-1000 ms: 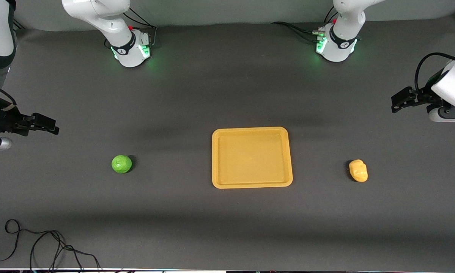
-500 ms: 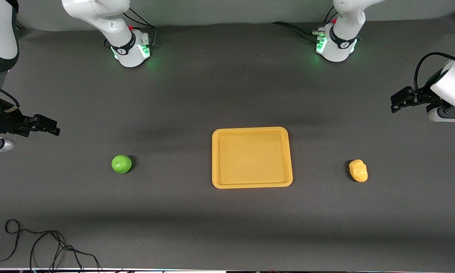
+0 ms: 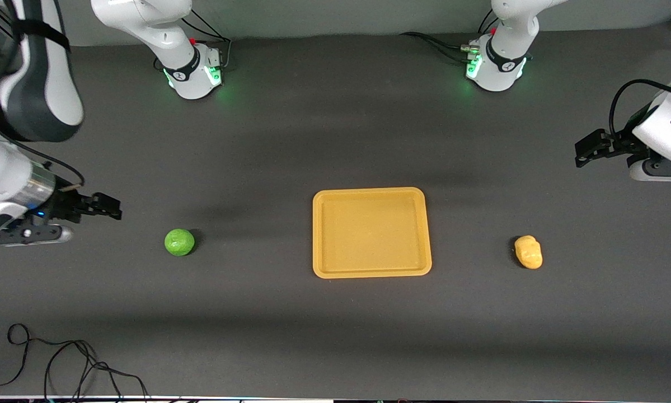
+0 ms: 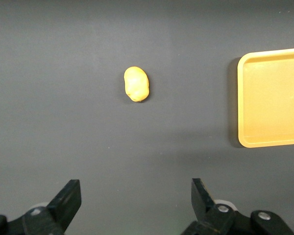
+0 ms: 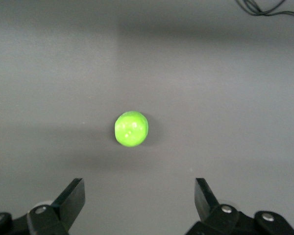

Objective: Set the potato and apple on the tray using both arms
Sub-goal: 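Grasp the green apple with the right gripper while the left gripper grasps the potato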

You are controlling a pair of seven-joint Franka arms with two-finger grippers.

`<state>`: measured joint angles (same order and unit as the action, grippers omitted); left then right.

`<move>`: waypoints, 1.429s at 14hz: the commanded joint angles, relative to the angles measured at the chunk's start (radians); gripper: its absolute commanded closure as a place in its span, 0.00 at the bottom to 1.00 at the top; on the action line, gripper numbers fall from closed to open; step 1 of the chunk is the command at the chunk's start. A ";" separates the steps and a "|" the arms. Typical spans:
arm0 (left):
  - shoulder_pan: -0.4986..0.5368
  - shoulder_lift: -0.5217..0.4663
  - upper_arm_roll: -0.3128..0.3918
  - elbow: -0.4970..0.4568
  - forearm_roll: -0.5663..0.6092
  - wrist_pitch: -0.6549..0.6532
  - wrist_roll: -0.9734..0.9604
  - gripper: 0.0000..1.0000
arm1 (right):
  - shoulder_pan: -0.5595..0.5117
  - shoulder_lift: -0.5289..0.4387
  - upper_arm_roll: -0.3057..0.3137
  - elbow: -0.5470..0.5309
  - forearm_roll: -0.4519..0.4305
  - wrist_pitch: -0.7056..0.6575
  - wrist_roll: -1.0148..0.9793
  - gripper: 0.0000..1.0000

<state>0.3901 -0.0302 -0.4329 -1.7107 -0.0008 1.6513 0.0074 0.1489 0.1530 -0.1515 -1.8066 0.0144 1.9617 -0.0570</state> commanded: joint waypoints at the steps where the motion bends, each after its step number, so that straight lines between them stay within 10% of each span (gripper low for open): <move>1: 0.004 0.067 0.009 -0.015 0.005 0.033 -0.001 0.00 | 0.024 -0.012 -0.005 -0.166 -0.005 0.180 -0.010 0.01; 10: 0.003 0.421 0.019 -0.239 0.136 0.636 -0.105 0.00 | 0.070 0.187 -0.003 -0.295 0.056 0.499 0.017 0.01; 15: 0.003 0.640 0.032 -0.241 0.490 0.856 -0.358 0.03 | 0.069 0.292 -0.005 -0.286 0.055 0.609 0.014 0.04; 17: -0.008 0.651 0.048 -0.241 0.505 0.866 -0.392 0.47 | 0.069 0.322 -0.005 -0.286 0.055 0.611 0.016 0.17; 18: -0.010 0.644 0.046 -0.239 0.505 0.852 -0.395 0.68 | 0.069 0.335 -0.005 -0.284 0.055 0.614 0.016 0.42; 20: -0.013 0.616 0.033 -0.234 0.498 0.819 -0.423 0.81 | 0.070 0.321 -0.005 -0.274 0.055 0.599 0.017 0.55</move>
<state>0.3925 0.6289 -0.3972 -1.9469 0.4796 2.5134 -0.3603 0.2105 0.4640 -0.1503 -2.1018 0.0489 2.5647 -0.0460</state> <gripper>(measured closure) 0.348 0.264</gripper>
